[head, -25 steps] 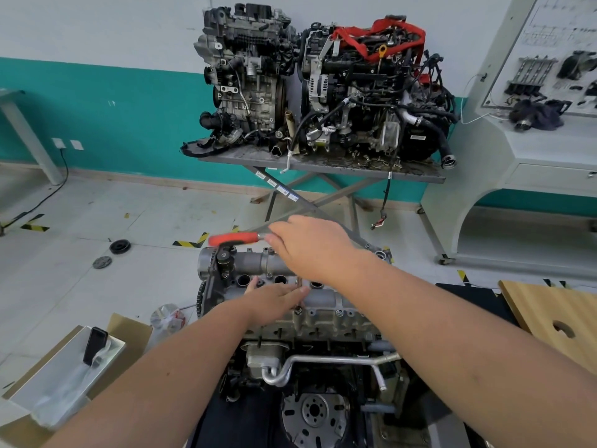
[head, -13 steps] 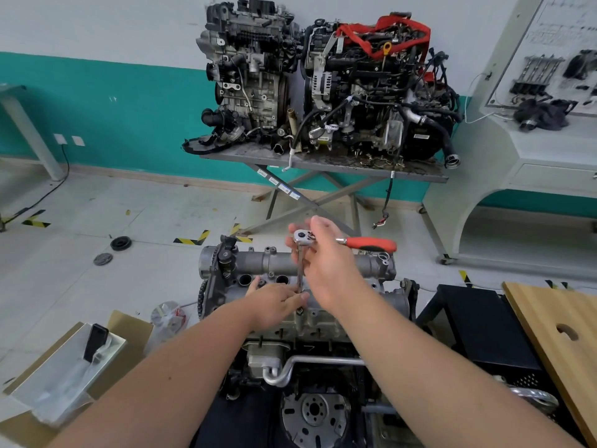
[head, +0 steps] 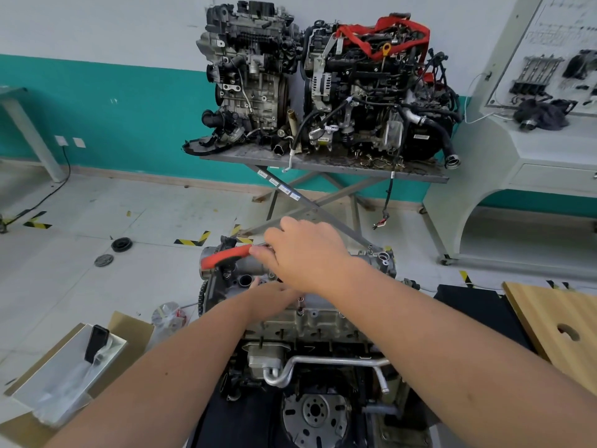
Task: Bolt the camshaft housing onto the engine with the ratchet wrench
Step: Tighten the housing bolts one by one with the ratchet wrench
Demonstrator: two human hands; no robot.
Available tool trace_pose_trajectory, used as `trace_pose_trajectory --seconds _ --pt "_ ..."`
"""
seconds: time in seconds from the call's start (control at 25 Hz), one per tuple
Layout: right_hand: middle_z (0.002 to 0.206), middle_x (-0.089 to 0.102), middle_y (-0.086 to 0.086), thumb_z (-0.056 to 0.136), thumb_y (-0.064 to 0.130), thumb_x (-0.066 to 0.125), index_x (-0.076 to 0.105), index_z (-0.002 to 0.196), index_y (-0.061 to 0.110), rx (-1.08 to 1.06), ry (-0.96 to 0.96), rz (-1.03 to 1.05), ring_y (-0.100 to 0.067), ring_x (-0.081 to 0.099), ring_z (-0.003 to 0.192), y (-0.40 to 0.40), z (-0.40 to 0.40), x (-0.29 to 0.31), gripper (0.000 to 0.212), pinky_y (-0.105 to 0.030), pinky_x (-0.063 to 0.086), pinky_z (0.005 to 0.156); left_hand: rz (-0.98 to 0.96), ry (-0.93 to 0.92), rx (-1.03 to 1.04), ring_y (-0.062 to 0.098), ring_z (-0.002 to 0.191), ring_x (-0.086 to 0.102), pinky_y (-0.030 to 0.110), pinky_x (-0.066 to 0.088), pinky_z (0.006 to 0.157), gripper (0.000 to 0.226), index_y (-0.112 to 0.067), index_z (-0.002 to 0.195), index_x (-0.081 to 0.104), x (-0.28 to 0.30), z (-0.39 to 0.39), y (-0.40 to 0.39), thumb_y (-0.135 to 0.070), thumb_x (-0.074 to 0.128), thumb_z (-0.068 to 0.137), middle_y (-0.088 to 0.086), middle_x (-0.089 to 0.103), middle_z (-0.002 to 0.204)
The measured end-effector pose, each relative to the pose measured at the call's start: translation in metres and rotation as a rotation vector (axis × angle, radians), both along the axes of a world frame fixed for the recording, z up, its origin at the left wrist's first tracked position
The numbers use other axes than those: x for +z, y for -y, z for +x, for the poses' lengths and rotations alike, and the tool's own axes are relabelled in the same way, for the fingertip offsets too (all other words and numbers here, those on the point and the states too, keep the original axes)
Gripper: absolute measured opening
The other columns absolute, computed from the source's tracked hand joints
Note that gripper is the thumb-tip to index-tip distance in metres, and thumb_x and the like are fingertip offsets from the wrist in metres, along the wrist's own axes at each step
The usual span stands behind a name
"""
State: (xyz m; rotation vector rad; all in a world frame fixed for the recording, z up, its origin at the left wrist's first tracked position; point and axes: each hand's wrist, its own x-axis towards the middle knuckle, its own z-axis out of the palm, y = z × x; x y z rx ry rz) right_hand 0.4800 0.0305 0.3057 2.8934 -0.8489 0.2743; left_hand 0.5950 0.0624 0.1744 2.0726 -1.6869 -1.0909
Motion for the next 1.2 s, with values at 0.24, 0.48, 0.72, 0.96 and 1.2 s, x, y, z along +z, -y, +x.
trace_pose_trajectory --seconds 0.24,0.48,0.72,0.96,1.2 --pt "0.066 0.071 -0.004 0.101 0.022 0.043 0.056 0.090 0.010 -0.244 0.344 1.096 -0.016 0.067 0.060 0.006 0.004 0.015 0.021 -0.030 0.045 0.061 -0.036 0.106 -0.045 0.013 0.143 0.028 0.053 -0.015 0.118 0.056 -0.043 0.098 0.069 -0.005 -0.006 -0.002 -0.072 0.021 0.094 -0.018 0.057 0.122" --pt "0.075 0.070 -0.001 0.101 0.010 0.050 0.053 0.083 0.012 -0.247 1.364 1.885 -0.018 0.069 0.082 0.002 -0.005 -0.017 0.019 -0.023 0.051 0.059 -0.077 0.155 -0.069 0.008 0.146 0.020 0.054 -0.017 0.114 0.060 -0.046 0.095 0.067 -0.016 -0.005 -0.001 -0.070 0.011 0.092 -0.018 0.050 0.138" --pt "0.133 0.064 -0.003 0.096 0.007 0.061 0.072 0.116 0.023 0.088 0.931 0.428 -0.018 0.056 0.124 -0.004 -0.010 -0.056 0.028 -0.033 0.045 0.108 -0.063 0.166 -0.040 0.021 0.144 0.031 0.050 -0.006 0.121 0.042 -0.037 0.117 0.064 -0.019 0.000 0.000 -0.049 0.031 0.093 -0.001 0.059 0.130" --pt "0.107 0.063 -0.004 0.093 0.028 0.054 0.062 0.119 0.014 0.068 0.250 -0.091 -0.029 0.056 0.100 0.002 -0.009 -0.028 0.031 -0.042 0.041 0.089 -0.013 0.275 -0.064 0.017 0.140 0.035 0.048 0.002 0.121 0.060 -0.045 0.111 0.060 -0.021 -0.002 0.005 -0.057 0.010 0.081 -0.008 0.057 0.134" --pt "0.120 0.056 -0.007 0.099 0.048 0.032 0.043 0.133 0.016 0.022 0.030 0.002 -0.030 0.054 0.107 0.006 -0.006 -0.007 0.049 -0.047 0.045 0.087 0.011 0.199 -0.035 0.012 0.147 0.021 0.051 -0.007 0.121 0.078 -0.041 0.136 0.052 -0.018 -0.002 0.006 -0.067 0.005 0.081 -0.014 0.047 0.148"
